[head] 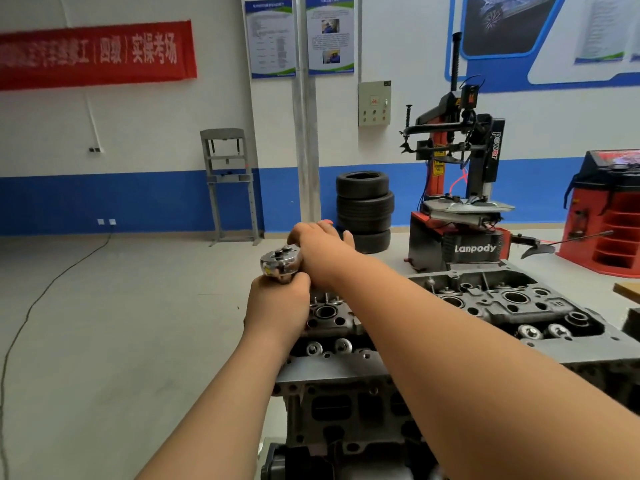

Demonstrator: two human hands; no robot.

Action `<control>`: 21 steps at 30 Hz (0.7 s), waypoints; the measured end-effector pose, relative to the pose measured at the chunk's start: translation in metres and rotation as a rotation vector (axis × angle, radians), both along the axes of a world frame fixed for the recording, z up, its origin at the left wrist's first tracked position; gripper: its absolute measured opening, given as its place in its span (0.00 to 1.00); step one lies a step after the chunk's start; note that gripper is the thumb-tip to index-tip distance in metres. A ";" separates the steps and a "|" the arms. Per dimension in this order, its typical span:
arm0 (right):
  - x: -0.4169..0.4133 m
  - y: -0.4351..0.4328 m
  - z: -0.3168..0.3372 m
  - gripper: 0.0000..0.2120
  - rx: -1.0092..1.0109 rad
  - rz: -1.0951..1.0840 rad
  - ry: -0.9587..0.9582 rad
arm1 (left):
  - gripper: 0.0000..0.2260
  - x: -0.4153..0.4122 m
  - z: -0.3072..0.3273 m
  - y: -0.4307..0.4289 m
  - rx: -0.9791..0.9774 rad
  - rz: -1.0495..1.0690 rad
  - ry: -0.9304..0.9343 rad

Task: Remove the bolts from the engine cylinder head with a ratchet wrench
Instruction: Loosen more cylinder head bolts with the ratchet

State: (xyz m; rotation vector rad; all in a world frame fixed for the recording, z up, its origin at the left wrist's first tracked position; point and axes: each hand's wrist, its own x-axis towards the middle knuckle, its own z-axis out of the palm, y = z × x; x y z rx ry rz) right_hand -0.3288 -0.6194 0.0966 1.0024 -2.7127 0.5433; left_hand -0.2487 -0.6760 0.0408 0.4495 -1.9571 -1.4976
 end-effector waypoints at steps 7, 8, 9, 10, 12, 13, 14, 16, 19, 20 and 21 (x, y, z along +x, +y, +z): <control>0.050 0.048 0.008 0.27 0.319 -0.354 0.212 | 0.08 -0.001 0.003 0.005 -0.033 0.053 -0.016; 0.063 0.058 0.007 0.26 0.321 -0.367 0.231 | 0.10 -0.003 0.001 0.003 -0.035 0.051 0.015; 0.078 0.067 0.007 0.26 0.325 -0.365 0.258 | 0.11 -0.003 0.001 0.004 -0.034 0.045 0.046; 0.094 0.076 0.005 0.25 0.330 -0.345 0.295 | 0.12 -0.004 -0.001 0.003 -0.085 0.035 0.065; 0.123 0.089 -0.001 0.23 0.328 -0.241 0.386 | 0.11 -0.005 0.001 0.004 -0.172 0.080 0.067; 0.133 0.093 -0.003 0.23 0.323 -0.176 0.418 | 0.11 0.000 0.005 0.008 -0.203 0.092 0.043; 0.139 0.095 -0.004 0.24 0.320 -0.130 0.431 | 0.11 0.002 0.008 0.008 -0.262 0.127 0.016; 0.137 0.095 -0.002 0.22 0.308 -0.121 0.414 | 0.13 0.002 0.008 0.007 -0.193 0.089 0.023; 0.102 0.090 0.004 0.18 0.265 -0.194 0.341 | 0.12 -0.001 -0.003 0.005 -0.056 0.007 0.095; 0.086 0.086 0.004 0.20 0.271 -0.206 0.309 | 0.12 0.000 -0.003 0.005 -0.008 0.009 0.089; 0.069 0.080 0.005 0.22 0.277 -0.196 0.269 | 0.11 0.000 -0.004 0.003 0.008 0.002 0.054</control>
